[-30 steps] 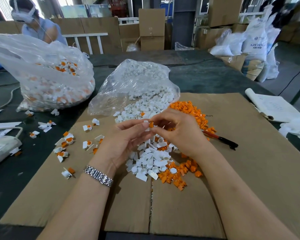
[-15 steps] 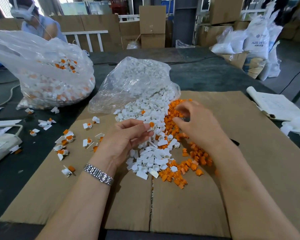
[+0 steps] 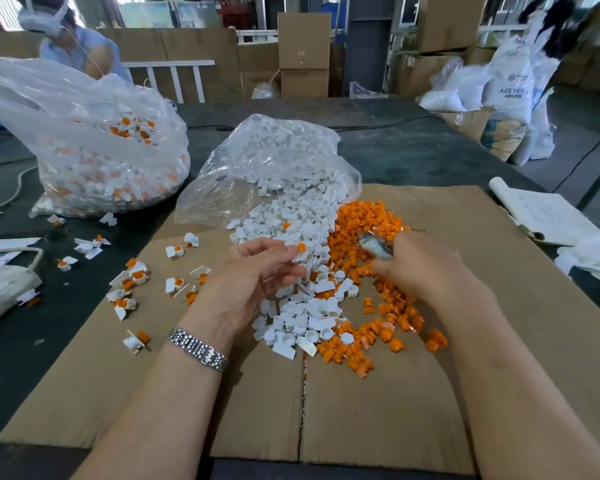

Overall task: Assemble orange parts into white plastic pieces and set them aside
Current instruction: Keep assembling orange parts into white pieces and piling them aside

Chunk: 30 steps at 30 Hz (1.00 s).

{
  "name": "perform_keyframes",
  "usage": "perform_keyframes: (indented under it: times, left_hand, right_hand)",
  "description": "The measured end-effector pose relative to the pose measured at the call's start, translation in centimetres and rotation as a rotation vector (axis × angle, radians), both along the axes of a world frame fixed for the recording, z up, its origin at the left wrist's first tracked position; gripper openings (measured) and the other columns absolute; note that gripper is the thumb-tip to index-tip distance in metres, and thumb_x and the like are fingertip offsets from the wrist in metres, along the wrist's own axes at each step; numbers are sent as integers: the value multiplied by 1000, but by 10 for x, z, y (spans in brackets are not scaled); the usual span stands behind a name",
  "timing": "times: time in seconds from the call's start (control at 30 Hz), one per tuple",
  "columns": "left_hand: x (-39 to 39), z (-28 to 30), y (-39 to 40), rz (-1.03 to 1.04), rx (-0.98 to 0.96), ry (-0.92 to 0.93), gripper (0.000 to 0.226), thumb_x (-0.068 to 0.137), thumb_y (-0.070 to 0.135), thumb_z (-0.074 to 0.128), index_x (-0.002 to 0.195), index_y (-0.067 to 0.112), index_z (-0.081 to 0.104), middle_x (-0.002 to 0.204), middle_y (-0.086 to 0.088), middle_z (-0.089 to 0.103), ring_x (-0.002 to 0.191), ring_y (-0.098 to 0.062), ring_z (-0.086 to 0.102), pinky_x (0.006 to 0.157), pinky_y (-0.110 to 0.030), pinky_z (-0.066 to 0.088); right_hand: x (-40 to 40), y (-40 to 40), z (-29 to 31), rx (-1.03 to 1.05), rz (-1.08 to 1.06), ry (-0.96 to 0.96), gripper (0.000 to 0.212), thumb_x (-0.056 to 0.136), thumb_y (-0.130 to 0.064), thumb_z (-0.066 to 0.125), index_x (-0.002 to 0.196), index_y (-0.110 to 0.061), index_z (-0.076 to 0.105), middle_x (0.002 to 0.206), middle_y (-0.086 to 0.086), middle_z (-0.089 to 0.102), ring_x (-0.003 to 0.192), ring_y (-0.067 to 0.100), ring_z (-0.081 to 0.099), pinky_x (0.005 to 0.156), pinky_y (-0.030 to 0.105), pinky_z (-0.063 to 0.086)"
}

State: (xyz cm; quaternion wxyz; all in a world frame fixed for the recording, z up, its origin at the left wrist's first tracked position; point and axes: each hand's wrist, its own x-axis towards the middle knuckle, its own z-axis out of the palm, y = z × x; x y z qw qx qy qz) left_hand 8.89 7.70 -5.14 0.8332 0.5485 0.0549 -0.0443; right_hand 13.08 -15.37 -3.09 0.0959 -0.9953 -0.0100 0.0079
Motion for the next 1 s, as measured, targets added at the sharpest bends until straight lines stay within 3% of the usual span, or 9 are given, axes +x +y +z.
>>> perform_keyframes:
  times: [0.1,0.2,0.3,0.37,0.47,0.67,0.8,0.9,1.0]
  left_hand:
    - [1,-1,1,13,6,-24,18,70,10,83,85,6,74,87,-16,76,73,-23,76,59,-21,59]
    - [2,-2,2,30,-5,-52,13,70,10,83,82,7,76,86,-15,76,73,-23,76,60,-22,59]
    - [2,-1,3,54,-31,-74,19,70,11,83,85,4,75,84,-13,77,72,-21,76,59,-21,58]
    - [2,0,3,89,-39,-80,30,69,12,83,94,0,70,84,-13,77,71,-20,76,59,-21,58]
    - [1,0,4,120,-31,-89,29,69,13,84,92,2,71,82,-11,77,71,-19,76,59,-21,58]
    - [1,2,2,145,1,-93,26,68,13,83,89,5,70,81,-11,77,70,-18,76,55,-20,56]
    - [0,2,2,147,36,-93,26,68,13,83,89,4,70,80,-10,76,70,-19,76,55,-20,56]
    - [0,1,2,136,56,-93,18,69,12,82,83,7,71,78,-9,76,71,-19,76,56,-19,56]
    - [1,1,3,127,58,-82,9,77,5,80,74,11,73,79,-11,76,71,-19,76,56,-19,56]
  right_hand:
    - [-5,1,12,160,22,-67,29,97,-37,54,76,-18,52,70,1,53,60,16,50,51,30,32]
    - [-13,7,34,344,128,3,22,97,-25,55,87,-8,64,68,5,57,57,18,53,50,29,39]
    - [-23,24,46,461,248,262,21,96,-17,53,87,-3,66,78,14,71,68,28,72,65,39,58]
    - [-27,35,45,473,277,348,24,94,-14,51,93,6,65,85,21,73,83,39,72,80,50,58]
    - [-30,45,41,503,302,403,28,95,-12,51,102,13,61,85,20,74,88,37,72,86,55,58]
    - [-31,50,39,539,335,423,23,99,-17,50,98,3,63,91,18,73,82,24,74,77,46,63]
    - [-34,51,38,537,359,398,35,103,-26,49,101,7,62,89,18,73,88,36,72,80,55,60]
    - [-39,55,37,487,386,334,47,105,-39,46,81,-1,60,72,13,70,64,31,68,72,45,59]
    - [-41,61,32,443,366,252,49,102,-47,46,69,-12,48,67,10,56,55,21,49,56,34,42]
